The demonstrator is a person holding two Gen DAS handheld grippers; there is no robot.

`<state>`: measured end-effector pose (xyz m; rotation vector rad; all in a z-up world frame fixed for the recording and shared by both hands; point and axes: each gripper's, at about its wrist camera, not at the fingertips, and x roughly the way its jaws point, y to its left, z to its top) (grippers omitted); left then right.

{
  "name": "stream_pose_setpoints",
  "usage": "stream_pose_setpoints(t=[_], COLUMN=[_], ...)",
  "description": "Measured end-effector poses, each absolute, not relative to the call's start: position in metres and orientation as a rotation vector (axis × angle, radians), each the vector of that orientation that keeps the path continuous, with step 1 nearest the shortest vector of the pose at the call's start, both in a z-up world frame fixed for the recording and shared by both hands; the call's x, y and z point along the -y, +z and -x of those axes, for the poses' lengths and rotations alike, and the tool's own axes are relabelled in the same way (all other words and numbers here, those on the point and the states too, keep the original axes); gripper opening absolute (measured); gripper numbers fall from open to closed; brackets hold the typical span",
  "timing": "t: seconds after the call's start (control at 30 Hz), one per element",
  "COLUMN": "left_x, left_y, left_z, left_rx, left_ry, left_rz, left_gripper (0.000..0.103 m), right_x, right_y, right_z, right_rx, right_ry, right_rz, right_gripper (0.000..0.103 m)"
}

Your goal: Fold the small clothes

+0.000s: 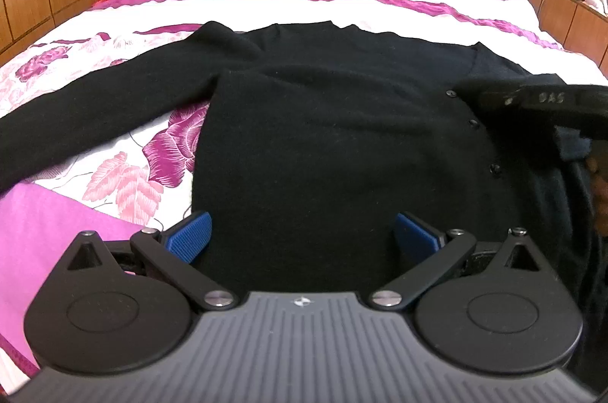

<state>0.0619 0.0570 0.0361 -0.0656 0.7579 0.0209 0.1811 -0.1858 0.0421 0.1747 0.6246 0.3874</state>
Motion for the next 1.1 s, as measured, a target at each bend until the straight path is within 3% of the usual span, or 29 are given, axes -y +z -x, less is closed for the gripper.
stream_pose_setpoints(t=[0.2, 0.7, 1.1], left_x=[-0.055, -0.024, 0.059], left_y=[0.040, 0.076, 0.101], left_z=[-0.058, -0.057, -0.079], left_rx=[-0.759, -0.689, -0.620], left_ry=[0.021, -0.076, -0.207], left_rz=[0.075, 0.051, -0.082], left_gripper=[0.103, 0.103, 0.103], right_x=[0.185, 0.249, 0.310], right_y=[0.047, 0.083, 0.063], right_z=[-0.161, -0.106, -0.113], right_rx=[-0.637, -0.679, -0.636], right_ry=[0.413, 0.317, 0.110], right_rz=[-0.221, -0.142, -0.324], right_gripper=[0.060, 0.060, 0.060])
